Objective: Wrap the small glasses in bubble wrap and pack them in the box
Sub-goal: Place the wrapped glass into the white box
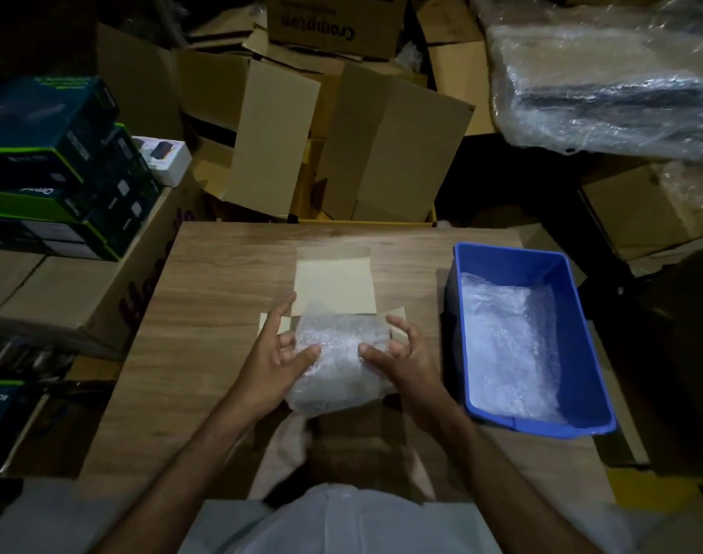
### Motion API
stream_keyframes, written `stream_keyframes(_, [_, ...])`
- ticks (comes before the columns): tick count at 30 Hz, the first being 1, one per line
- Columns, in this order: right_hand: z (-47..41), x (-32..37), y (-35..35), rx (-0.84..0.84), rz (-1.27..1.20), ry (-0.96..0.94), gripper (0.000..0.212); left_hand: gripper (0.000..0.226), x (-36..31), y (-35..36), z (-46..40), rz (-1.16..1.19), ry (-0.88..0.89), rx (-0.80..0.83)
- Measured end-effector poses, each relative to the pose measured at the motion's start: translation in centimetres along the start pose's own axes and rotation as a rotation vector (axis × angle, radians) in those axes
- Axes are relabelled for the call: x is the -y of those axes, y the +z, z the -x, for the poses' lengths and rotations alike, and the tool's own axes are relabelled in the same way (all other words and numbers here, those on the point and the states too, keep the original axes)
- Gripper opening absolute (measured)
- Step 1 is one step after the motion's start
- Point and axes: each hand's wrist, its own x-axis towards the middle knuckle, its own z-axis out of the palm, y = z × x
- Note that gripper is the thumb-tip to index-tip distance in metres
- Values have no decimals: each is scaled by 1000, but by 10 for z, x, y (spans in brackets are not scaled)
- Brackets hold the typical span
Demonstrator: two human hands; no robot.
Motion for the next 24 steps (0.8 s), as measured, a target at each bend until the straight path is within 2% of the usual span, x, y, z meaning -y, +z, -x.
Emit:
stream_keyframes(3, [0, -4, -6, 168, 119, -203, 90, 66, 1, -12, -2, -210, 41, 103])
stream_keyframes(5, [-1, -6, -12, 245, 317, -253, 86, 67, 0, -19, -4, -308, 23, 141])
stream_keyframes(7, [-3, -9, -12, 219, 533, -300, 67, 61, 0, -21, -7, -516, 43, 120])
stream_keyframes(9, [-8, -7, -7, 155, 733, -435, 36, 34, 0, -23, -11, -747, 108, 57])
stream_keyframes(10, [-12, -6, -6, 147, 806, -503, 16, 22, -1, -25, -13, -808, 146, 35])
stream_keyframes(11, [-13, -2, -5, 188, 825, -546, 5, 17, -2, -27, -13, -833, 174, 34])
stream_keyframes(12, [-17, 1, -6, 224, 799, -555, 18, 16, -3, -29, -12, -829, 191, 63])
stream_keyframes(13, [-19, 5, -7, 257, 747, -521, 21, 17, -6, -29, -11, -749, 174, 111])
stream_keyframes(15, [-18, 12, -11, 259, 562, -296, 16, 16, -13, -25, -7, -442, 56, 210])
stream_keyframes(17, [-17, 4, -14, 265, 359, -100, 24, 23, -12, -21, -7, -252, -45, 269])
stream_keyframes(20, [-19, -10, -15, 200, 325, -137, 21, 37, 1, -20, -8, -166, -81, 294])
stream_keyframes(22, [-17, -13, -13, 250, 277, -153, 14, 35, 8, -20, -8, -115, -96, 233])
stream_keyframes(24, [-11, -18, -12, 264, 241, -129, 22, 30, 13, -19, -6, -113, -120, 200])
